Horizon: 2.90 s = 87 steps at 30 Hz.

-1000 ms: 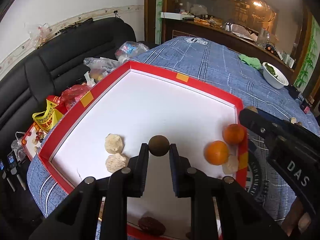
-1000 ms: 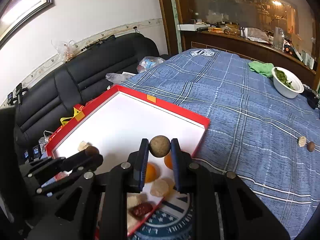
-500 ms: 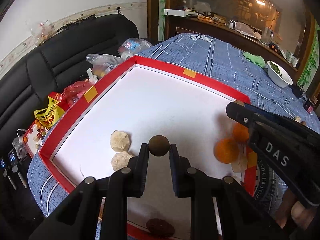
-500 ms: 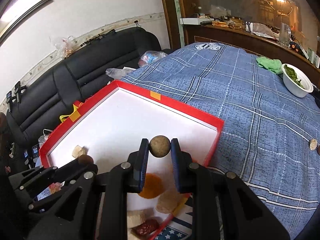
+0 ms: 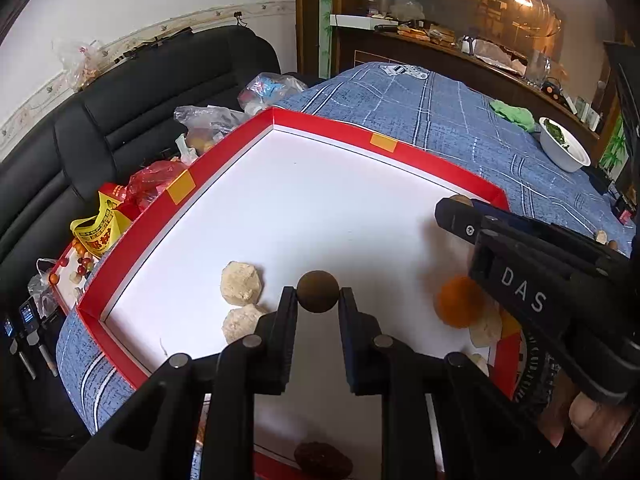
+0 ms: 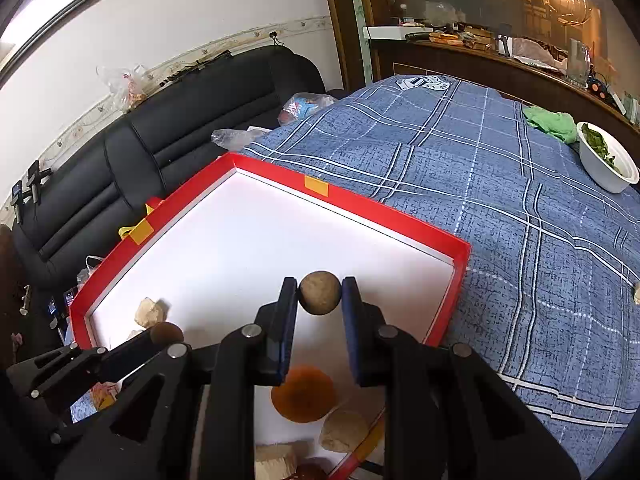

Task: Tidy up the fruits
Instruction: 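Lower both brown fruits into the tray and open both grippers, then grasp a brown round fruit with the right gripper while the left grasps a beige cube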

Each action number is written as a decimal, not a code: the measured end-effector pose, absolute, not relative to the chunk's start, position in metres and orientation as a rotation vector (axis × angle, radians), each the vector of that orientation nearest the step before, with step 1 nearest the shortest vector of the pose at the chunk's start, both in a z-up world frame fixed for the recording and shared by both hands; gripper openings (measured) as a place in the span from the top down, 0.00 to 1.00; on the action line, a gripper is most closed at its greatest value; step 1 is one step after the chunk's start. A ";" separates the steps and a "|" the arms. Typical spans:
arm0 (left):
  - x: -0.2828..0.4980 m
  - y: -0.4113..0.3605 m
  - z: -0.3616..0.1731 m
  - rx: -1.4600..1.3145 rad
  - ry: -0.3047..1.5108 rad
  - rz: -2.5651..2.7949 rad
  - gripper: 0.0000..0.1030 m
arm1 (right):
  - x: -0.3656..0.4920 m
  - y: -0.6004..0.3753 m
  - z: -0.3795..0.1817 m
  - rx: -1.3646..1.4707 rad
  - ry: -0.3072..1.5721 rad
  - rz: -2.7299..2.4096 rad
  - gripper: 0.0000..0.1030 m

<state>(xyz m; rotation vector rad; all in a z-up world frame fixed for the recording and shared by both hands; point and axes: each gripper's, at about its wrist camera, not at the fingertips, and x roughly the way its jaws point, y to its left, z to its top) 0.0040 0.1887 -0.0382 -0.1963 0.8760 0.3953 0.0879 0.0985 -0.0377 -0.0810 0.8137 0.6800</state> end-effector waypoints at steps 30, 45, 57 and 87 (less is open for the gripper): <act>0.000 0.192 -0.039 -0.185 0.913 0.439 0.81 | 0.095 0.106 -0.046 -0.082 0.849 0.685 0.76; -0.006 0.187 -0.023 -0.210 0.839 0.501 0.45 | 0.090 0.062 -0.026 -0.043 0.814 0.669 0.43; 0.039 0.075 -0.017 -0.063 0.810 0.216 0.45 | 0.125 -0.167 -0.035 0.138 0.792 0.193 0.44; 0.188 -0.126 -0.050 0.048 0.837 -0.134 0.44 | 0.172 -0.277 -0.057 0.281 0.797 0.016 0.73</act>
